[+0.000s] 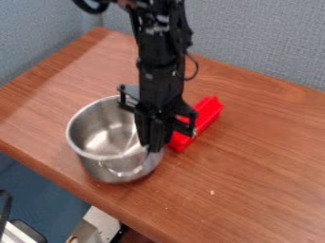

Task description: Move the red object from the metal pot to the table

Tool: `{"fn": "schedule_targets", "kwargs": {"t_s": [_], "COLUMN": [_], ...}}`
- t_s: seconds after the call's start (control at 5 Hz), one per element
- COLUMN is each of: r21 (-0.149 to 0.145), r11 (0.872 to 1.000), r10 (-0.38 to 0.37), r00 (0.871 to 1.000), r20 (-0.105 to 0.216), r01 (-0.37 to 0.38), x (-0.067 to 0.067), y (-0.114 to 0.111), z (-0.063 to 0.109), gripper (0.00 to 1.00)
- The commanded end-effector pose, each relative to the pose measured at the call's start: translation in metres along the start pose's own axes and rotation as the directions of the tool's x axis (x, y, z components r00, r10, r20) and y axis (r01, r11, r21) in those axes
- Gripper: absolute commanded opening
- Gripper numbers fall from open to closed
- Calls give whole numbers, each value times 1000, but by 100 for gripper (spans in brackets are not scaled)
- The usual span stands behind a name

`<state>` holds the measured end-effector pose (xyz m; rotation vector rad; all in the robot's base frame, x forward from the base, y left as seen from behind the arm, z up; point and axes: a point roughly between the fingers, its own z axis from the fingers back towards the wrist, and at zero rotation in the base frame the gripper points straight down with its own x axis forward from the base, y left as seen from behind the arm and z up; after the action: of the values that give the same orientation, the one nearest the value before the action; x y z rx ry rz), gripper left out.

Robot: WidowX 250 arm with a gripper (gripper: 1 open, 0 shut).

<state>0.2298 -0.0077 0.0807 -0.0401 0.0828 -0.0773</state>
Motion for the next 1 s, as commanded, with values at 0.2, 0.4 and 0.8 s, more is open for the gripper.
{"fn": "schedule_targets", "kwargs": {"t_s": [0.2,0.4,0.8], "r21": [57,93,135], "r11": [995,993,976], "r10": [-83,-77,-171], "r00": [996,997,985], "r20": [37,10,-14], "r01": [81,76,171], "x": [13,20,36], "y": [-8,-39,-105], "z": [19,7,-21], "gripper": [0,0,0]}}
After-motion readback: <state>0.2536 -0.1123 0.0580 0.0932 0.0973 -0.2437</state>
